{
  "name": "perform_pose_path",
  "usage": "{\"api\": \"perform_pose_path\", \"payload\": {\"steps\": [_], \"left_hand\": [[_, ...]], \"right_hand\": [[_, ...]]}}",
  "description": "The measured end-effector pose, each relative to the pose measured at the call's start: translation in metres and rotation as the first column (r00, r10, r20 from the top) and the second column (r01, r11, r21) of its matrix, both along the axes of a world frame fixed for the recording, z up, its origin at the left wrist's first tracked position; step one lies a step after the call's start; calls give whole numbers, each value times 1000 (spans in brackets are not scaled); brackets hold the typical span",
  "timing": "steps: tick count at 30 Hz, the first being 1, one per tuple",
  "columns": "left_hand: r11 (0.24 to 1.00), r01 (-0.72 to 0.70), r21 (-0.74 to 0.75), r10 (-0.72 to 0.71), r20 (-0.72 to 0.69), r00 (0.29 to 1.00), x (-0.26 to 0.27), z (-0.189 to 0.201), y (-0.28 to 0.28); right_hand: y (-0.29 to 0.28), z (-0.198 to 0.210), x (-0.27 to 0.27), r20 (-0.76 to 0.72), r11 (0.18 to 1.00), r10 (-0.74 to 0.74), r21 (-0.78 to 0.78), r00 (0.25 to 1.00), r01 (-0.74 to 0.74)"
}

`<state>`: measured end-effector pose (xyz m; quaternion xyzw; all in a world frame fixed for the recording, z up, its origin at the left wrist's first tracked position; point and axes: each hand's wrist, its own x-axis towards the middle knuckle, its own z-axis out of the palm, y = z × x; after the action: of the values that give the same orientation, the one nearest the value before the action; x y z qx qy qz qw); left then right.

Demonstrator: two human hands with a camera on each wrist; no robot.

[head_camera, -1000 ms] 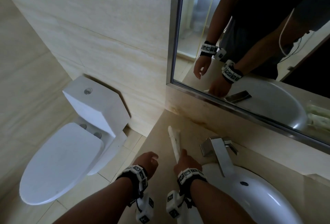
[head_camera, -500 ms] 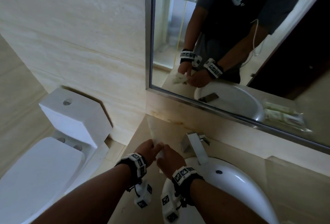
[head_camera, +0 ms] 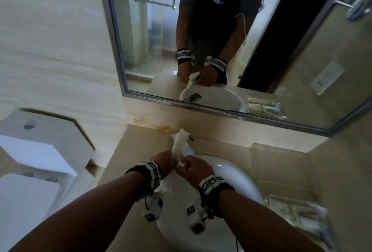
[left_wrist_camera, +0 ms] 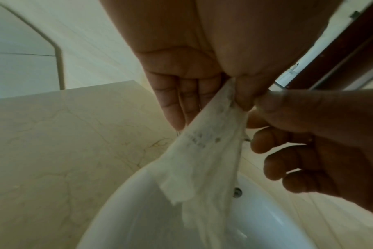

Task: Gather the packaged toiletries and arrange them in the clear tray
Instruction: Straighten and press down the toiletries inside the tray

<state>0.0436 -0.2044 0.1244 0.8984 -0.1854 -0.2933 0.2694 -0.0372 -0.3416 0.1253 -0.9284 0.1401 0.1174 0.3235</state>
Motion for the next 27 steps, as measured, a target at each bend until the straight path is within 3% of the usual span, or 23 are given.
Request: {"api": "perform_pose_path", "payload": {"steps": [3,6,11,17,23,27], "left_hand": [[993,112,46,-113,6,994,-18,7,-33],[973,231,25,-231,14,973,-43,18,-68],[932,362,8,-362,-26,932,-90,26,-135],[881,471,51,-468,-57,882,-140,11,-201],[841,518,157,-509,-97,855,-187,-22,-247],[757,605,248,-589,-143,795,-215,-50,-274]], "right_hand": [[-27,6,-22,29,969,-153,198,988,145],[-57,12,-46,29,923,-260,303,965,239],[-115,11,-92,-10,847,-449,314,893,429],[-172,-2,-150,-54,784,-560,289,827,549],[-214,-25,-203,-118,706,-648,277,753,651],[-239,-42,-234,-185,641,-691,290,699,711]]}}
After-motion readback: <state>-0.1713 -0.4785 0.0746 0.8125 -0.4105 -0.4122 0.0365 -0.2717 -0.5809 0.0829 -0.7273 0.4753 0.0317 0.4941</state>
